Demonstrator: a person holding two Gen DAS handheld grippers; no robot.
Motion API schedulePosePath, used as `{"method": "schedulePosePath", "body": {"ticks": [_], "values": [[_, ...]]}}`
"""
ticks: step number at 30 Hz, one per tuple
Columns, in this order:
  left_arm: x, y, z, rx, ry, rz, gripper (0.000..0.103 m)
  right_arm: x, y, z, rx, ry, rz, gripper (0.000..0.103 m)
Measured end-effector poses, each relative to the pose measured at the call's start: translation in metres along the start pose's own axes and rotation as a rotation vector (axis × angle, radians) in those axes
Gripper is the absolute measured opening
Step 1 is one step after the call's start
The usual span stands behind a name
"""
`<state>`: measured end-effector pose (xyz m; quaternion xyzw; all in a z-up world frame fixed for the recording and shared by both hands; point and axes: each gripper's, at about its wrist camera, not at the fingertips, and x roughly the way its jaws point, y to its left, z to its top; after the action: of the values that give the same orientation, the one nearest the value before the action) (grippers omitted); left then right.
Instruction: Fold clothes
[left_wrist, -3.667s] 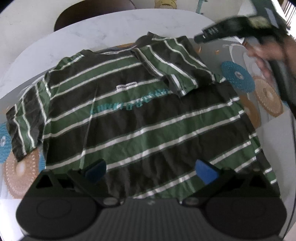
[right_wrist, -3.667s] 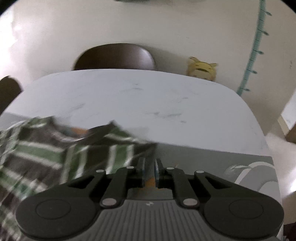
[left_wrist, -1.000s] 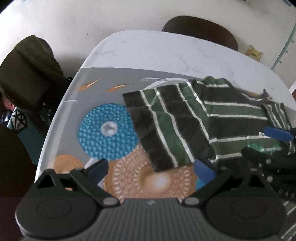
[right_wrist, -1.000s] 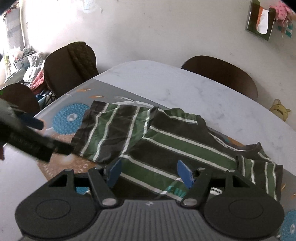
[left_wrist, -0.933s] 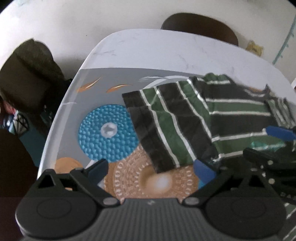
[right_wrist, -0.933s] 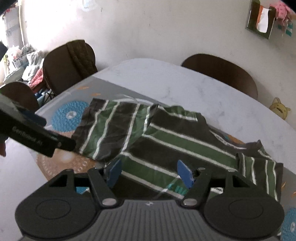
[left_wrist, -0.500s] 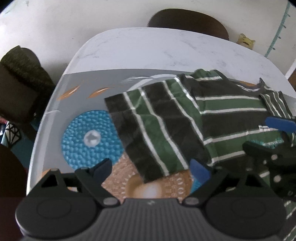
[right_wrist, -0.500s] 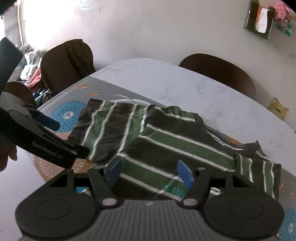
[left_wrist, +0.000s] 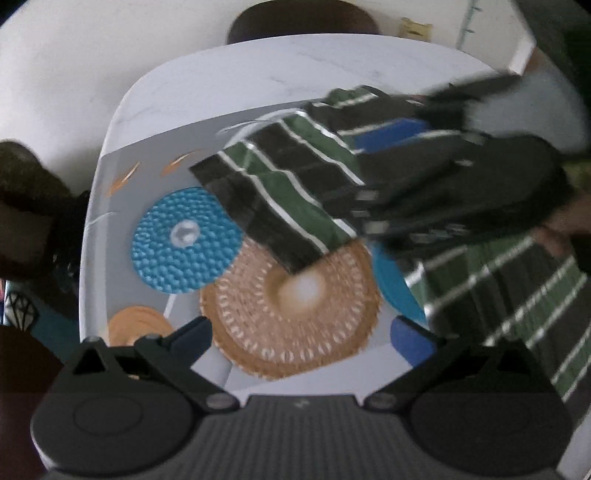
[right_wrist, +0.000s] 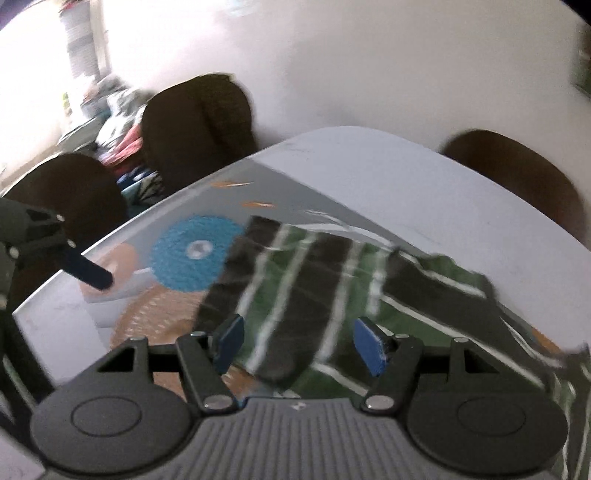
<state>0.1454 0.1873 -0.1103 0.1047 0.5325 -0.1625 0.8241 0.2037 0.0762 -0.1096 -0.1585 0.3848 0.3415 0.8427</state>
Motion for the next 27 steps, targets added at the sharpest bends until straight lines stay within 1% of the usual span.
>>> {"method": "schedulePosePath", "body": {"ticks": [4, 6, 9, 10, 11, 13, 16, 17, 18, 19, 20, 21, 22, 23, 27], "values": [[0.003, -0.001, -0.003, 0.036, -0.002, -0.003, 0.103, 0.026, 0.019, 0.012, -0.041, 0.021, 0.036, 0.065], [0.003, 0.000, -0.004, 0.042, -0.014, -0.007, 0.103, 0.037, 0.025, 0.015, -0.052, 0.040, 0.043, 0.062], [0.004, 0.002, -0.009, 0.045, -0.011, -0.017, 0.103, 0.050, 0.034, 0.016, -0.078, 0.065, 0.045, 0.058], [0.004, 0.002, -0.010, 0.049, -0.010, -0.018, 0.103, 0.054, 0.035, 0.015, -0.075, 0.077, 0.043, 0.055], [0.004, 0.002, -0.012, 0.052, -0.009, -0.018, 0.103, 0.058, 0.035, 0.014, -0.069, 0.088, 0.042, 0.055], [0.004, 0.002, -0.013, 0.058, -0.009, -0.019, 0.103, 0.060, 0.032, 0.013, -0.032, 0.079, 0.050, 0.056], [0.003, 0.001, -0.016, 0.061, -0.009, -0.025, 0.103, 0.061, 0.032, 0.011, -0.018, 0.067, 0.044, 0.056], [0.003, 0.001, -0.016, 0.060, -0.008, -0.026, 0.103, 0.061, 0.031, 0.011, -0.011, 0.068, 0.044, 0.054], [0.002, 0.001, -0.017, 0.060, -0.007, -0.026, 0.103, 0.061, 0.030, 0.011, -0.007, 0.067, 0.039, 0.052], [0.002, 0.000, -0.018, 0.060, -0.006, -0.027, 0.103, 0.061, 0.029, 0.012, -0.005, 0.066, 0.033, 0.044], [0.002, -0.001, -0.018, 0.060, -0.005, -0.025, 0.103, 0.060, 0.028, 0.012, -0.002, 0.062, 0.025, 0.033], [0.001, -0.003, -0.019, 0.060, -0.004, -0.024, 0.103, 0.060, 0.025, 0.012, 0.004, 0.060, 0.015, 0.026], [0.001, -0.003, -0.019, 0.060, -0.004, -0.023, 0.103, 0.060, 0.024, 0.012, 0.012, 0.061, 0.003, 0.012], [0.001, -0.004, -0.019, 0.061, -0.002, -0.022, 0.103, 0.060, 0.022, 0.012, 0.020, 0.062, -0.001, 0.010], [0.004, -0.009, -0.019, 0.068, 0.006, -0.018, 0.103, 0.058, 0.021, 0.014, 0.037, 0.058, -0.005, 0.009]]}}
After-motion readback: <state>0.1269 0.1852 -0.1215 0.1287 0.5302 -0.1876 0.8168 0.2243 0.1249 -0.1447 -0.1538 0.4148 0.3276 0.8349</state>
